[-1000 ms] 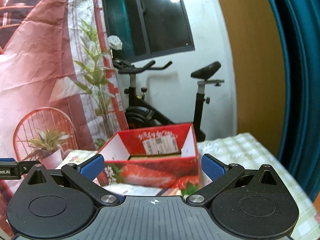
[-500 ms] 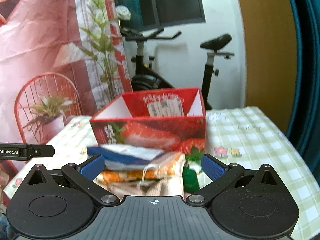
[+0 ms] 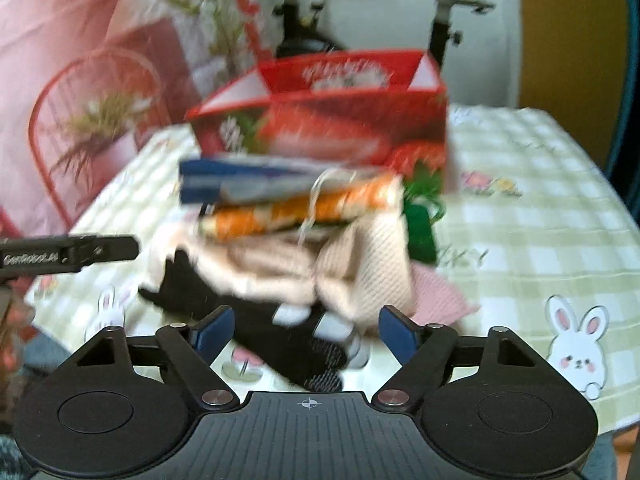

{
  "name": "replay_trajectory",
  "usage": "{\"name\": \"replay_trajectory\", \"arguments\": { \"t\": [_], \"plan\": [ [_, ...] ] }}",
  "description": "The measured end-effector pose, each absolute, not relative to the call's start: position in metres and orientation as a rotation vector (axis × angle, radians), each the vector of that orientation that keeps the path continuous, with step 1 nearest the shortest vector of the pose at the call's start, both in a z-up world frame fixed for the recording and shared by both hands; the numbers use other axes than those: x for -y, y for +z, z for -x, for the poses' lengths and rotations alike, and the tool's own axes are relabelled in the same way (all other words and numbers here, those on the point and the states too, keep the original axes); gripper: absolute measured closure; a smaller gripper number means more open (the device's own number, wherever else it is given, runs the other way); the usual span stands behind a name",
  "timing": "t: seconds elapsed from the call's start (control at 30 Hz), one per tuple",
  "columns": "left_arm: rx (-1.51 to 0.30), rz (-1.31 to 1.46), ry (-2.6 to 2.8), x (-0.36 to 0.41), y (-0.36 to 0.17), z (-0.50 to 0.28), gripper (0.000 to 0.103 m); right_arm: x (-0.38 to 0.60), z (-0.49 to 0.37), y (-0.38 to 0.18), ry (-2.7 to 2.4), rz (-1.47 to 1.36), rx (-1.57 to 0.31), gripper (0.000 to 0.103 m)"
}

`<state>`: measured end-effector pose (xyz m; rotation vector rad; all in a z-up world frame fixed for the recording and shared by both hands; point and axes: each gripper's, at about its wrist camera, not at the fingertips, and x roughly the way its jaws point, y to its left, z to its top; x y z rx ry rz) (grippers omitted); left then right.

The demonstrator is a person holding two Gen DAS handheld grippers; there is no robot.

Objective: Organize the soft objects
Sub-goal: 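Close the right gripper on the black gloves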

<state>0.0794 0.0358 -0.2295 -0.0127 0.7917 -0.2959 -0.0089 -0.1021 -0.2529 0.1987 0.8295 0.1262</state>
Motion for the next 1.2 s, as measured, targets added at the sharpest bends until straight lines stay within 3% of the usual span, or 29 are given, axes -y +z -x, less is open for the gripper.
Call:
{"name": "replay_trajectory", "arguments": {
  "t": [0.2, 0.4, 0.53, 1.03, 1.2],
  "plan": [
    [-0.875, 0.091, -0.338, -0.044, -0.258, -0.090, 0.028, 0.091, 0.000, -0.271, 0.157, -0.154, -0.904, 0.042],
    [-0.912, 0.107, -0.394, -0.037, -0.274, -0.094, 0.033, 0.091, -0.009, -0.282, 0.163, -0.154, -0.937, 0.042],
    [-0.931, 0.112, -0.402, -0.034, -0.286, -0.101, 0.041, 0.092, -0.018, -0.287, 0.153, -0.138, -0.925, 0.042],
    [-0.934, 0.072, -0.427, -0.028, -0.296, -0.103, 0.041, 0.076, -0.030, -0.300, 0.207, -0.035, -0.931, 0.038],
    [-0.936, 0.108, -0.451, -0.032, -0.297, -0.105, 0.050, 0.064, -0.028, -0.300, 0.270, -0.004, -0.932, 0.055]
  ]
}}
